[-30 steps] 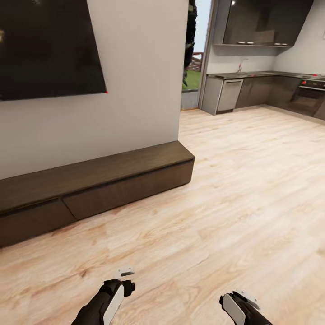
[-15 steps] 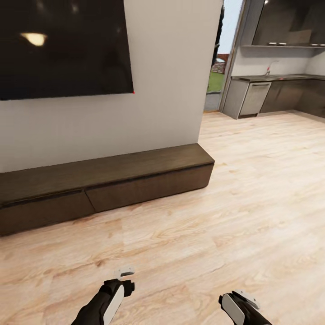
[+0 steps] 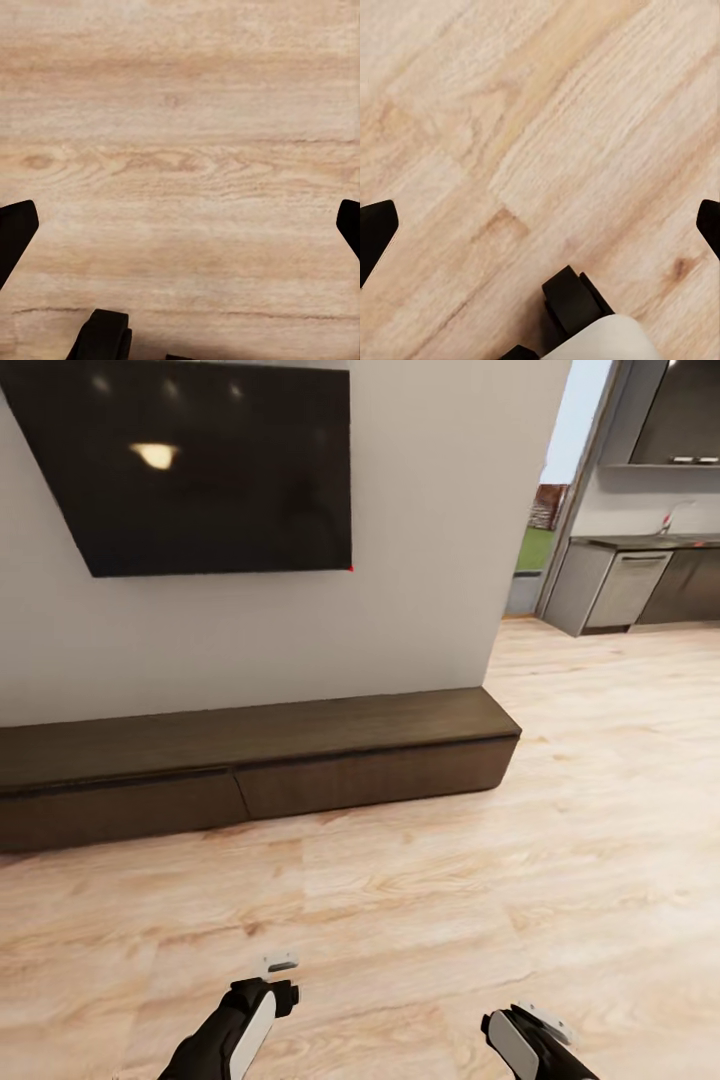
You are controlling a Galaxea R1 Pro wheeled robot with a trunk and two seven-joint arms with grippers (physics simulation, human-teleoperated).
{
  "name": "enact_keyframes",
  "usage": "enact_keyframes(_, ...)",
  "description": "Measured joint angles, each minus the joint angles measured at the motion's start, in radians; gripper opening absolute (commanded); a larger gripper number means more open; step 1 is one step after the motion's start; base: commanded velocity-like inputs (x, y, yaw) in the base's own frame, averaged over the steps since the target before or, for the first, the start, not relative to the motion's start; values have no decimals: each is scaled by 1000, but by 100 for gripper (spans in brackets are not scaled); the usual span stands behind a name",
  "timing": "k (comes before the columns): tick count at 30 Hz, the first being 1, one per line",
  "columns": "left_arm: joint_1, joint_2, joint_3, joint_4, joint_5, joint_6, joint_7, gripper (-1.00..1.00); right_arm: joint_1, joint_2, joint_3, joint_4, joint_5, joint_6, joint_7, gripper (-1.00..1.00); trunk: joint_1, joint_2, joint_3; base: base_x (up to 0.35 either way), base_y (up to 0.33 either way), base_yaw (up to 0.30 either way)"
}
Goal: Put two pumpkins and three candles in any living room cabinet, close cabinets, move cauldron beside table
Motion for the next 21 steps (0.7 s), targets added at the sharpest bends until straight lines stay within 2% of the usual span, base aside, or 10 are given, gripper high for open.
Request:
enact_keyframes(4, 0, 0, 0, 0, 0, 0, 0, 100, 0, 1, 0, 0, 0, 0, 0, 100, 0, 0, 4, 0, -104, 256)
enact_keyframes(10, 0, 0, -1, 0, 0, 0, 0, 100, 0, 1, 0, 0, 0, 1, 1, 100, 0, 0, 9, 0, -265, 214)
enact_keyframes(13, 0, 0, -1, 1, 0, -1, 0, 100, 0, -1, 1, 0, 0, 1, 4, 100, 0, 0, 10, 0, -234, 55)
enact_keyframes(21, 0, 0, -2, 0, 0, -3, 0, 100, 0, -13, 0, 0, 0, 1, 11, 100, 0, 0, 11, 2, -24, 5)
